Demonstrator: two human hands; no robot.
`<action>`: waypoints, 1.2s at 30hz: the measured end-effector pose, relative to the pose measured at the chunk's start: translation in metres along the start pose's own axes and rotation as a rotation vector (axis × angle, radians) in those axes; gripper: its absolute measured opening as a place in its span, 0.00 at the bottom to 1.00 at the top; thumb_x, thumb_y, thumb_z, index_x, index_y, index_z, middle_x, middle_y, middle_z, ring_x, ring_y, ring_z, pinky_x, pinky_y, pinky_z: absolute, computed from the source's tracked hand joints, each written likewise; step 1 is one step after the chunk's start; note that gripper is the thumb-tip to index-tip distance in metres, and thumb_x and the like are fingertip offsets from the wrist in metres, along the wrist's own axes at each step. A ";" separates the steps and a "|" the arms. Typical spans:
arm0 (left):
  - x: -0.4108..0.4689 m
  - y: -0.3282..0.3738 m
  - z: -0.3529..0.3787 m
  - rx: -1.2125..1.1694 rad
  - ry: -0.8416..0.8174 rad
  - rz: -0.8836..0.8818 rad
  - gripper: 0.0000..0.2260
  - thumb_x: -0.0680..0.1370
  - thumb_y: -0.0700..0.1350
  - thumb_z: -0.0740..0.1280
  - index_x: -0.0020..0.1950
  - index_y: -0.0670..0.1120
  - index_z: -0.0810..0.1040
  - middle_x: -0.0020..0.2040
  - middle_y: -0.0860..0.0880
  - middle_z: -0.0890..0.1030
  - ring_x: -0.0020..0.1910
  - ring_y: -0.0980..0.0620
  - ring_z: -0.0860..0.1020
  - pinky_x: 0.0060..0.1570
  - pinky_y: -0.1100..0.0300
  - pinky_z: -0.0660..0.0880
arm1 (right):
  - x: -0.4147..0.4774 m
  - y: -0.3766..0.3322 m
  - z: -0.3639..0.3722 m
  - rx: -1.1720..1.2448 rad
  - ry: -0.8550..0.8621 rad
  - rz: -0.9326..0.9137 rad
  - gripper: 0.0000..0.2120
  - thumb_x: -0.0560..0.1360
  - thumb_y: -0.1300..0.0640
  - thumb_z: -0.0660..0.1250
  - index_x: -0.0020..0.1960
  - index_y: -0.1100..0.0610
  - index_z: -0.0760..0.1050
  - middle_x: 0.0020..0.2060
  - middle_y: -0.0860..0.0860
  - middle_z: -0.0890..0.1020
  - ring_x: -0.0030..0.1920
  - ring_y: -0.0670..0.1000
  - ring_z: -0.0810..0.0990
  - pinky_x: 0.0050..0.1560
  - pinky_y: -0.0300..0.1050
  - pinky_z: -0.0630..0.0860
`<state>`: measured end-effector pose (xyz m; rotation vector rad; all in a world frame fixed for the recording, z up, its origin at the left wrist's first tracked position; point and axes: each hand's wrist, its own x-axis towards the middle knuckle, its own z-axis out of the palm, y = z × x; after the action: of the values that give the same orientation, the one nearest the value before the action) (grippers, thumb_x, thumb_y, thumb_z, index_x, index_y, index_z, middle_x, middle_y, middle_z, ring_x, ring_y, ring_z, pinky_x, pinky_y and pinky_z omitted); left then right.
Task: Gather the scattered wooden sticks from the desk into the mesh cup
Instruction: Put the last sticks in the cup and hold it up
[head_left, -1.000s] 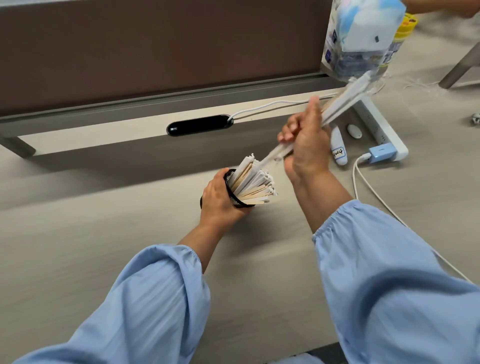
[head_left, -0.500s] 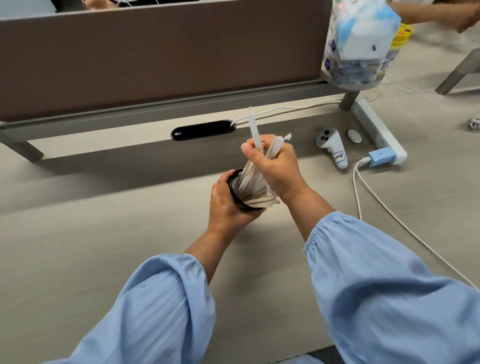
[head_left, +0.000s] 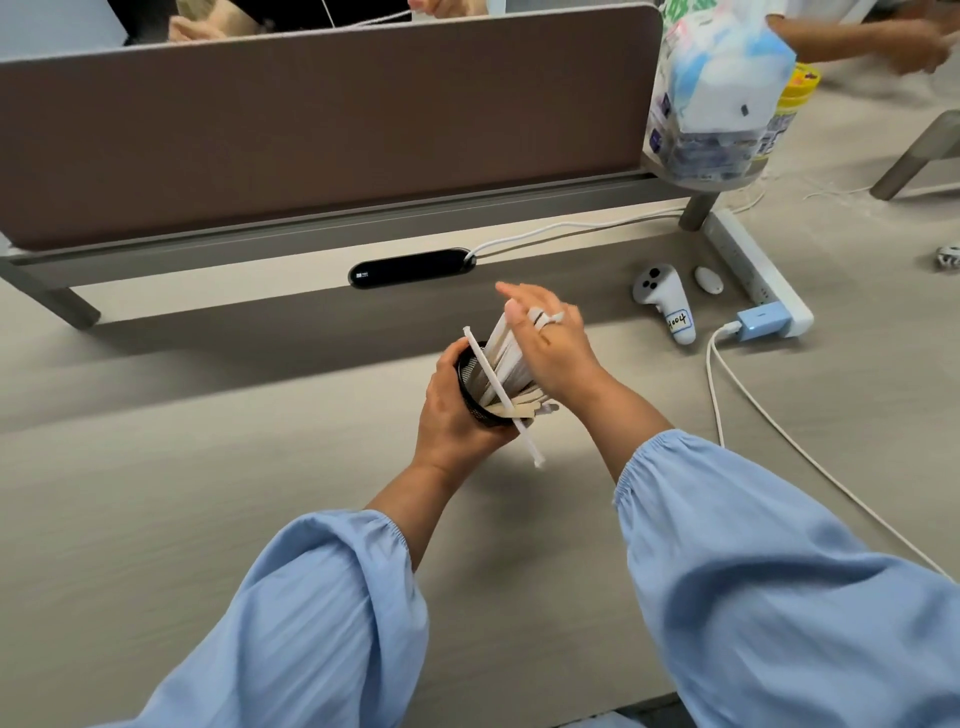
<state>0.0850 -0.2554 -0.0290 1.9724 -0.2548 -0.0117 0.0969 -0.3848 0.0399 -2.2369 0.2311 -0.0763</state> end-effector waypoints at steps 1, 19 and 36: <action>0.000 0.000 0.000 0.004 -0.003 0.006 0.45 0.54 0.56 0.77 0.67 0.55 0.60 0.63 0.49 0.73 0.61 0.49 0.73 0.59 0.47 0.71 | 0.000 0.003 0.000 -0.123 -0.096 0.023 0.19 0.80 0.45 0.53 0.70 0.40 0.66 0.73 0.46 0.64 0.73 0.52 0.57 0.72 0.50 0.56; 0.013 -0.009 -0.012 0.104 0.217 -0.097 0.47 0.55 0.57 0.77 0.68 0.47 0.61 0.62 0.45 0.74 0.59 0.44 0.72 0.59 0.44 0.71 | -0.007 0.009 -0.004 -0.103 0.179 0.049 0.17 0.78 0.44 0.58 0.53 0.57 0.74 0.49 0.53 0.79 0.54 0.55 0.76 0.52 0.46 0.70; 0.017 -0.017 -0.028 0.300 0.220 -0.031 0.48 0.59 0.44 0.79 0.72 0.40 0.56 0.66 0.42 0.70 0.65 0.41 0.67 0.65 0.51 0.58 | -0.001 0.007 -0.014 0.232 0.179 0.132 0.06 0.74 0.63 0.66 0.40 0.55 0.77 0.29 0.45 0.75 0.32 0.49 0.73 0.39 0.42 0.75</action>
<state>0.1076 -0.2268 -0.0318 2.2538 -0.0850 0.2350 0.0930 -0.3998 0.0427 -1.9798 0.4432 -0.2212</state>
